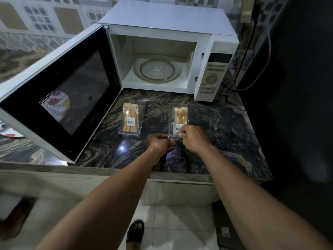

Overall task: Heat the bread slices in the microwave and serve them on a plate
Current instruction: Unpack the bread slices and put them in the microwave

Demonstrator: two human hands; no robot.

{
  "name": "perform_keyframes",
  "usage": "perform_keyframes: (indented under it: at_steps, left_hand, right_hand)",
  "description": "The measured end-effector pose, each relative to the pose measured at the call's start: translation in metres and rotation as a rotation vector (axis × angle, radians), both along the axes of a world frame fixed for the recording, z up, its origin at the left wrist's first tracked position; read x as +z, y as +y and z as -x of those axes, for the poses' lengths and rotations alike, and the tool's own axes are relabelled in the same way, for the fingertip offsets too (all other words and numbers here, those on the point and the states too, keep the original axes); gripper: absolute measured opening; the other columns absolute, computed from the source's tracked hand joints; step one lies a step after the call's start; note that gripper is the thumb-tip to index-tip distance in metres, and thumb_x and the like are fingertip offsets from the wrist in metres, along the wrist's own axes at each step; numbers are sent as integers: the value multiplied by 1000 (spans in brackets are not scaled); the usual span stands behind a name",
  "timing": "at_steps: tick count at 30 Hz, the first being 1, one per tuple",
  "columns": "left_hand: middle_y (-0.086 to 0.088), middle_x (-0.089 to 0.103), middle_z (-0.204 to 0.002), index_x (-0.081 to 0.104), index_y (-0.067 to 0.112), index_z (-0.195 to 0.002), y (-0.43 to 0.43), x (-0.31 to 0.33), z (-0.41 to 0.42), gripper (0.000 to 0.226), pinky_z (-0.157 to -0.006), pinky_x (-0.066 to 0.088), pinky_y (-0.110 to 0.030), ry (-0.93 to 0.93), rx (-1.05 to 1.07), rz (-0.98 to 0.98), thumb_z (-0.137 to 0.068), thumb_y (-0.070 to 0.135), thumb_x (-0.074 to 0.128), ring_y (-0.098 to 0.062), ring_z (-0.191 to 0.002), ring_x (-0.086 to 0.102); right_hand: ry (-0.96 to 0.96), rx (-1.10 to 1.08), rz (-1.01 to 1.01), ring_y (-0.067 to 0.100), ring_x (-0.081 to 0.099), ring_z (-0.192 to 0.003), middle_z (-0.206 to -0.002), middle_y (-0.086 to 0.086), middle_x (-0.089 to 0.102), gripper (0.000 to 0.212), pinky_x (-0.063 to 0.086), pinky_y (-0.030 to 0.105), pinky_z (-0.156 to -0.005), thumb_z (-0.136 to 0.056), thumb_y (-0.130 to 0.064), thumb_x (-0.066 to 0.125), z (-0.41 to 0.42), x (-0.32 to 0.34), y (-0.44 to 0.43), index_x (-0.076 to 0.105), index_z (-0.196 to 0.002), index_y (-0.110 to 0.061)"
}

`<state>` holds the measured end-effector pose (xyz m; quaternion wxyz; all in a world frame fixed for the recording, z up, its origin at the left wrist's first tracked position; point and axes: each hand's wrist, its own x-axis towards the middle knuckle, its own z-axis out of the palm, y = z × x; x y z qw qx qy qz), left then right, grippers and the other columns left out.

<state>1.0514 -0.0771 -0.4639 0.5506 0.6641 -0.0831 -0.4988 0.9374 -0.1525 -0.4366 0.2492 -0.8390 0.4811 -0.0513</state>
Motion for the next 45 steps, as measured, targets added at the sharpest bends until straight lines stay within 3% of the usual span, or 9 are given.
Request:
perform_keyframes:
  at_steps: [5,16,21,25,29,31,35,39,45]
  left_hand:
    - [-21,73,-79,65,-1,-85,-4,1,1,18,-67,62,-34,-4,38,-46,-79,-15,74,-30,-71,74]
    - [-24,73,-78,66,-3,-82,-8,-2,1,14,-75,63,-43,-68,29,-105,-79,-14,74,-34,-76,76]
    - [-15,72,-66,74,5,-60,-9,7,-10,4,-70,63,-50,-323,-82,-160,-62,2,73,-32,-69,74]
    - [-2,69,-84,70,11,-95,-7,48,-20,16,-63,46,-27,-868,-223,-151,-81,2,67,-18,-73,61]
    - [-8,68,-124,57,17,-132,-29,65,-35,53,-92,52,-37,-1188,-321,64,-82,15,75,-29,-111,63]
    - [-9,66,-131,59,16,-136,-41,69,-41,57,-98,48,-35,-1236,-416,138,-81,12,74,-29,-118,62]
    - [-7,74,-117,66,19,-132,-54,76,-47,47,-86,49,-26,-1226,-455,224,-87,6,64,-22,-108,69]
    - [-10,73,-118,64,17,-133,-68,76,-53,41,-96,54,-34,-1188,-425,274,-94,8,59,-24,-109,69]
    - [-13,72,-112,60,22,-134,-90,69,-62,37,-89,53,-34,-1156,-402,293,-100,11,54,-27,-103,67]
  right_hand:
    - [-13,-14,31,29,63,-85,-95,12,69,15,52,35,-73,-99,-16,56,1,0,2,69,-91,-14]
    - [-63,73,143,28,56,-92,-98,7,57,15,48,36,-75,-101,-15,51,12,13,2,64,-94,-11]
    - [-188,83,269,22,50,-92,-97,3,54,14,44,35,-74,-100,-16,51,16,20,0,62,-93,-12]
    - [-292,33,348,24,51,-94,-97,7,56,13,47,39,-78,-98,-15,54,5,27,-7,65,-94,-10]
    - [-351,-13,449,29,50,-93,-97,12,59,13,43,40,-80,-96,-15,57,-6,38,-16,68,-94,-8]
    - [-364,-37,437,30,52,-94,-98,12,60,14,44,42,-80,-96,-17,58,-11,42,-20,69,-95,-8]
    - [-456,-114,388,29,53,-107,-111,11,60,24,47,39,-87,-97,-22,59,-17,48,-25,67,-116,-11]
    - [-536,-296,307,25,49,-121,-136,12,49,53,43,31,-90,-98,-28,55,-19,42,-20,37,-146,-14]
    - [-328,-424,100,35,53,-122,-140,17,51,56,44,37,-94,-94,-23,60,-32,11,-16,36,-142,-8]
